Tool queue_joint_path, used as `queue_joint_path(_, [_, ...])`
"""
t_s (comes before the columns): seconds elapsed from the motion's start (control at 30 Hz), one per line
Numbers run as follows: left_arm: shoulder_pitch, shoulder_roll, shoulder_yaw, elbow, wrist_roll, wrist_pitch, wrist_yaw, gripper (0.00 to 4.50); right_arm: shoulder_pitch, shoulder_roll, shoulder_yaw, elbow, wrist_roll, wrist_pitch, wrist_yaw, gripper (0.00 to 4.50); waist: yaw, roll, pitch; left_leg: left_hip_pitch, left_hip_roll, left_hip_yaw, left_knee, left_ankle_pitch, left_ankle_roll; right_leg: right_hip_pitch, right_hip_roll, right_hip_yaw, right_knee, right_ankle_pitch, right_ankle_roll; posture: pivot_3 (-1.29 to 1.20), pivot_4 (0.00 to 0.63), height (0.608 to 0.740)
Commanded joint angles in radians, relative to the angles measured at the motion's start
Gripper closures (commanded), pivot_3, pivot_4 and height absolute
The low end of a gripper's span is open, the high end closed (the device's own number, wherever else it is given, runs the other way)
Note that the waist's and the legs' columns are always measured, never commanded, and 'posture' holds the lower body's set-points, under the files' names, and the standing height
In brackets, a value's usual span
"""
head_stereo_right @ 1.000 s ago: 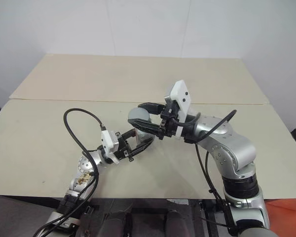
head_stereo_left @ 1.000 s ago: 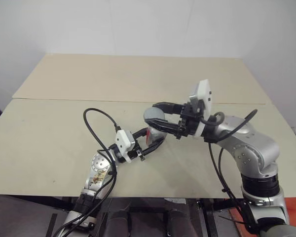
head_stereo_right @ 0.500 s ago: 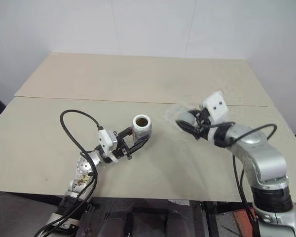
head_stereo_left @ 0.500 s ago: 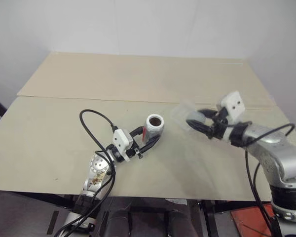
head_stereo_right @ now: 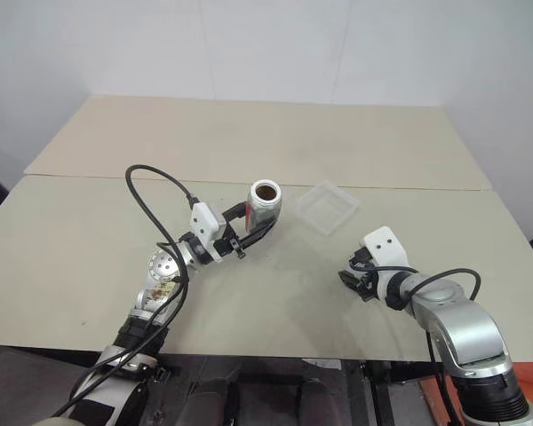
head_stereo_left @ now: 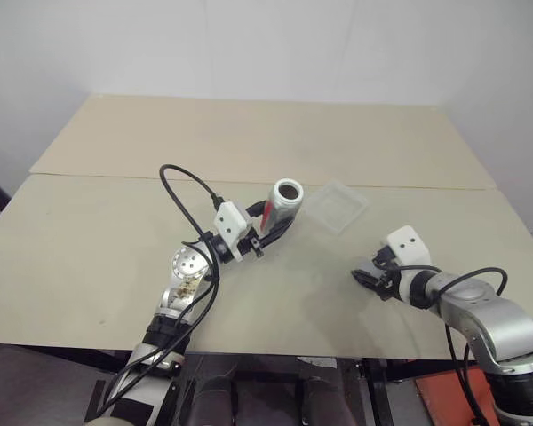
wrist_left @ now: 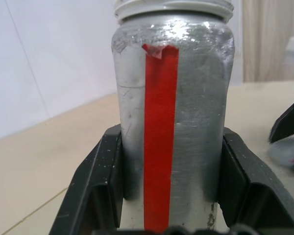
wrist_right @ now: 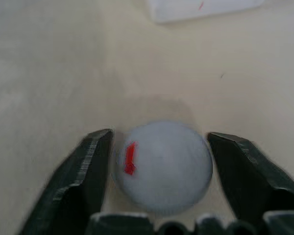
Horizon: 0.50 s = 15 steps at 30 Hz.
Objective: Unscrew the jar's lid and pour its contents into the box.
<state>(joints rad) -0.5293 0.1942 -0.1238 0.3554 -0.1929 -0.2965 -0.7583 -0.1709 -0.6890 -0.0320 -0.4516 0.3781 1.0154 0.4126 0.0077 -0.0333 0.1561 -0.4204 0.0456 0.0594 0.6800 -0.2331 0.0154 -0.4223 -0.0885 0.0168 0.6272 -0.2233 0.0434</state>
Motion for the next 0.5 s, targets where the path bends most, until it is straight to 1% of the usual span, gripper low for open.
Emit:
queue_joint_path(0.03, [-0.054,-0.001,0.009,0.034,0.015,-0.040,-0.004,2.38,-0.005,-0.007,-0.063,-0.069,0.014,0.013,0.002,0.03,0.002,0.000,0.000,0.000,0.000,0.000,0.000,0.000,0.000,0.000,0.000,0.000,0.000,0.000,0.000,0.00,0.150,0.740])
queue_joint_path(0.13, [-0.097,0.009,-0.003,0.094,0.050,-0.066,-0.009,2.38,-0.010,-0.003,-0.093,-0.106,0.022,0.017,-0.006,0.03,0.003,0.000,0.000,-0.001,0.000,0.000,0.000,0.000,0.000,0.000,0.000,0.000,-0.001,0.000,0.001,0.00,0.150,0.740])
queue_joint_path(0.23, [-0.176,0.014,-0.027,0.194,0.132,-0.097,0.026,2.38,-0.046,0.027,-0.106,-0.126,-0.011,0.019,-0.071,0.03,0.003,0.000,0.000,-0.001,0.000,0.000,0.000,0.000,0.000,0.000,0.000,0.000,-0.001,0.000,0.001,0.00,0.150,0.740])
queue_joint_path(0.4, [-0.389,-0.022,-0.048,0.474,0.241,-0.160,0.126,2.38,-0.089,0.043,-0.096,-0.124,-0.056,-0.021,-0.117,0.03,0.007,0.000,0.000,-0.002,-0.002,-0.002,0.001,0.000,0.000,0.000,-0.001,-0.002,-0.002,0.001,0.001,0.00,0.150,0.740])
queue_joint_path(0.5, [-0.524,-0.040,-0.083,0.645,0.335,-0.198,0.216,2.38,-0.098,0.054,-0.093,-0.124,-0.072,-0.013,-0.134,0.03,0.006,-0.001,0.000,-0.004,-0.002,-0.003,0.000,0.000,0.000,0.000,-0.001,-0.002,-0.003,0.001,0.002,0.00,0.150,0.740])
